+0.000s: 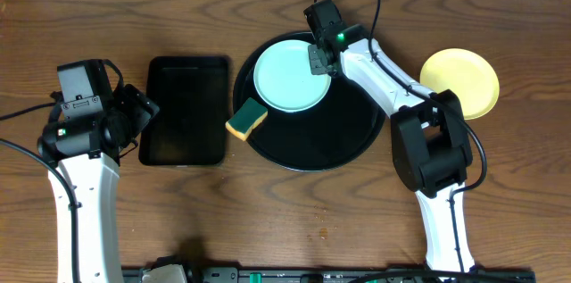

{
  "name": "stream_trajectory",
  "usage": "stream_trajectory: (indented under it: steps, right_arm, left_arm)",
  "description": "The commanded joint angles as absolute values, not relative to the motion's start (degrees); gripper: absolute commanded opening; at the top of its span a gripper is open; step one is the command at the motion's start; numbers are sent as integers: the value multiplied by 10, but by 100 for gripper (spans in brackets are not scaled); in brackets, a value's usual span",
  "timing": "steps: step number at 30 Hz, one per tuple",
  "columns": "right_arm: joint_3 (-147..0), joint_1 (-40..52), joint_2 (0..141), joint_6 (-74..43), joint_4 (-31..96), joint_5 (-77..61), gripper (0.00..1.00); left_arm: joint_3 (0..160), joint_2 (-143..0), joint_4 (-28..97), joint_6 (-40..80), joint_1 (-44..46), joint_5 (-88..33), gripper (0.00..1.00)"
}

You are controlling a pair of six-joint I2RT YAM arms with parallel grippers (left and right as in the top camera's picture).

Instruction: Clean dirty plates on tray and stack at the side

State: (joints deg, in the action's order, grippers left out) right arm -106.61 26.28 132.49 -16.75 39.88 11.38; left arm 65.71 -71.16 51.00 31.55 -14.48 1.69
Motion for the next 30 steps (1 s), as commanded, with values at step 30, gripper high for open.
stream_trajectory:
  steps: [30]
  right_arm:
    - [-1061, 275, 1342, -177, 425, 86, 1]
  left_arm:
    - [666, -714, 512, 320, -148, 22, 90]
